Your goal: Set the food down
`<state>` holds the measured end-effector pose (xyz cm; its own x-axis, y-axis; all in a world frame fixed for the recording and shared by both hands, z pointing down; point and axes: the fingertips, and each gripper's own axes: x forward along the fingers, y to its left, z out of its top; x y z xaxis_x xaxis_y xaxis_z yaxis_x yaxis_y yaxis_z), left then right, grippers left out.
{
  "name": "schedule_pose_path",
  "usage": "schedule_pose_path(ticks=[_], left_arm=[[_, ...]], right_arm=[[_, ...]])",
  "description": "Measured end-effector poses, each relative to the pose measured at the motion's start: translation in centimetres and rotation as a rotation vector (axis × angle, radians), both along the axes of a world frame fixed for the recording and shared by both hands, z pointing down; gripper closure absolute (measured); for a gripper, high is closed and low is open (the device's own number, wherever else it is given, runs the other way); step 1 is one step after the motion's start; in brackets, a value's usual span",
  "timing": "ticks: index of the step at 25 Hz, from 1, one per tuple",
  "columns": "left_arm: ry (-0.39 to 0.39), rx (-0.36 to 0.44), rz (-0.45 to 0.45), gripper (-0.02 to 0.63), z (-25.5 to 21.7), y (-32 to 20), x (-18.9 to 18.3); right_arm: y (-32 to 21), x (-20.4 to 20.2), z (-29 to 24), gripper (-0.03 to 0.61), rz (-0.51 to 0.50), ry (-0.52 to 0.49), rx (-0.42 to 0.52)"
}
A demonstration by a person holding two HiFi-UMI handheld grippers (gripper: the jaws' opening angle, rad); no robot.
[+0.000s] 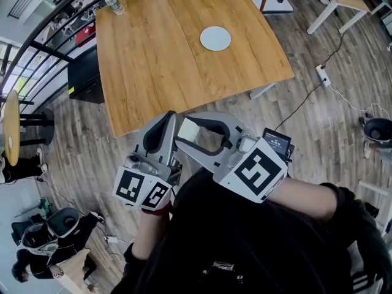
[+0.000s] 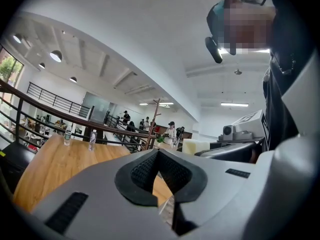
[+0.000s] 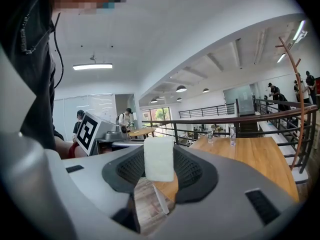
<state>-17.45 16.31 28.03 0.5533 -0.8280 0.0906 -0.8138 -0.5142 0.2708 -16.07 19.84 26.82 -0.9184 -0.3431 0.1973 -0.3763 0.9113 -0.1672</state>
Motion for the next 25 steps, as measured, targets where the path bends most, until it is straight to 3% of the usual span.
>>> schedule_pose_path(ticks=[12, 25], left_arm=[[-0.008, -0.017, -0.063, 0.609, -0.7, -11.0, 0.9], [-0.035, -0.09, -0.054, 0.609, 1.9, -20.5, 5.0]], right_arm=[[-11.1, 1.2, -0.8, 0.405, -0.038, -0.024, -0.021], [-20.6, 5.3, 1.6, 0.405, 0.003, -0.045, -0.097]])
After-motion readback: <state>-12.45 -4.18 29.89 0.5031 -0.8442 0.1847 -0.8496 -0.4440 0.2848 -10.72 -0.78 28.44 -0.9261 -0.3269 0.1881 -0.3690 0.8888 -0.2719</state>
